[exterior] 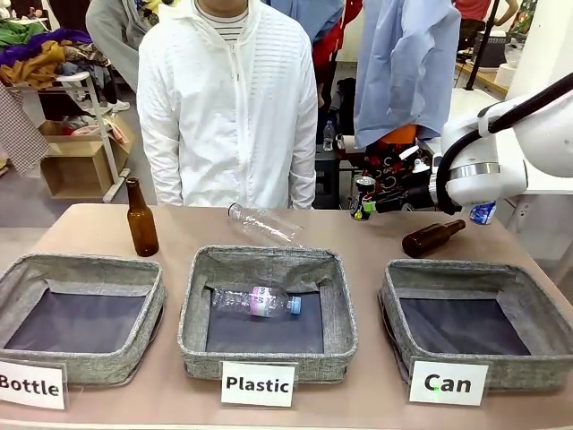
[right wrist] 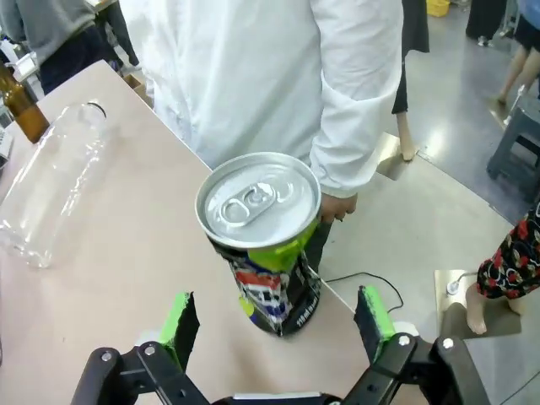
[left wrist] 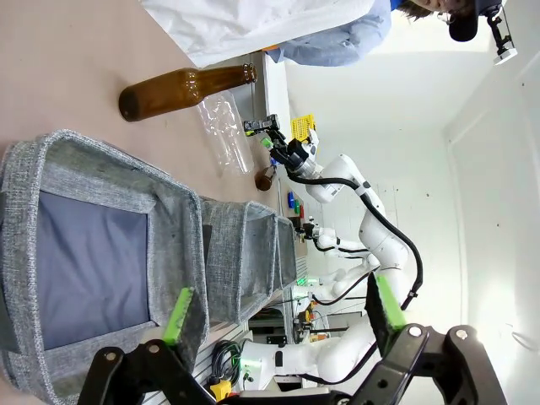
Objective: Sort the can waste into the basket.
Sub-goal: Pick up the can waste from the table and place it in the right Fabric basket.
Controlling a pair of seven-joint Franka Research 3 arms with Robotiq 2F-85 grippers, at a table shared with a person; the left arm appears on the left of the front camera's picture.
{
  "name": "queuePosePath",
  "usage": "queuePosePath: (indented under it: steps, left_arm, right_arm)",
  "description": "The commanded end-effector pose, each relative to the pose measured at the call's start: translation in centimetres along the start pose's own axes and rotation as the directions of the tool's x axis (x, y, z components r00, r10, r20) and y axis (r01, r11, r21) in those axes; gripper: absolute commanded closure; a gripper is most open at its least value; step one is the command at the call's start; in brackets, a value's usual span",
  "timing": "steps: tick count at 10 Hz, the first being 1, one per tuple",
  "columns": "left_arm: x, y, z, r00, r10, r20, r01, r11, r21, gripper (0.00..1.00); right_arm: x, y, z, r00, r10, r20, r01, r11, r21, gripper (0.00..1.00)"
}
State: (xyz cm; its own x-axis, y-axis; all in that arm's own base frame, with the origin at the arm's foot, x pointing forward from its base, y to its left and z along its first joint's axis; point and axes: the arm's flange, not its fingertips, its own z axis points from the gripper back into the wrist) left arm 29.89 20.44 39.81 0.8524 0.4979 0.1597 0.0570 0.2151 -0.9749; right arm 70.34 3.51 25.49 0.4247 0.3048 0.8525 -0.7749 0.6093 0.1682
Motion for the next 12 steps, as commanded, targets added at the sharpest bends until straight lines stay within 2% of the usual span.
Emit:
queuePosePath:
  steps: [1,3,4,5,6,7,8,12]
  left_arm:
    - [-0.1,-0.1,0.1,1.0,-0.022,0.002,0.022,1.0,-0.014,0.0]
    - [-0.1,-0.1,0.1,1.0,-0.022,0.002,0.022,1.0,-0.014,0.0]
    - [-0.1,-0.1,0.1,1.0,-0.022,0.002,0.022,1.0,-0.014,0.0]
    - [-0.1,-0.1,0.1,1.0,-0.022,0.002,0.022,1.0,-0.014,0.0]
    - [-0.1,-0.1,0.1,1.0,-0.022,0.002,0.022,1.0,-0.014,0.0]
    - [-0.1,-0.1,0.1,1.0,-0.022,0.002,0.022,1.0,-0.014,0.0]
    - [-0.1,-0.1,0.1,1.0,-0.022,0.002,0.022,1.0,-0.014,0.0]
    - [-0.1,-0.1,0.1,1.0,-0.022,0.002,0.022,1.0,-0.014,0.0]
  right_arm:
    - [0.4,-0.4,-1.7,0.996,0.023,0.087,-0.024,1.0,0.007,0.0]
    - [0.3,0.0,-2.8,0.996,0.007,0.091,-0.014,0.997,0.07,0.0]
    - [0.2,0.1,-3.2,0.994,-0.01,0.109,0.001,0.997,0.08,0.6]
    - [0.6,0.1,-3.3,0.99,-0.011,0.14,0.001,0.997,0.072,0.6]
    - [0.7,0.2,-3.2,0.986,-0.013,0.167,0.001,0.997,0.075,1.0]
    - [0.8,0.3,-3.1,0.985,-0.015,0.171,0.002,0.997,0.078,0.65]
    - [0.7,0.3,-3.2,0.984,-0.021,0.174,0.007,0.997,0.082,1.0]
    - [2.3,2.0,-1.0,0.978,-0.012,0.208,-0.007,0.996,0.09,1.0]
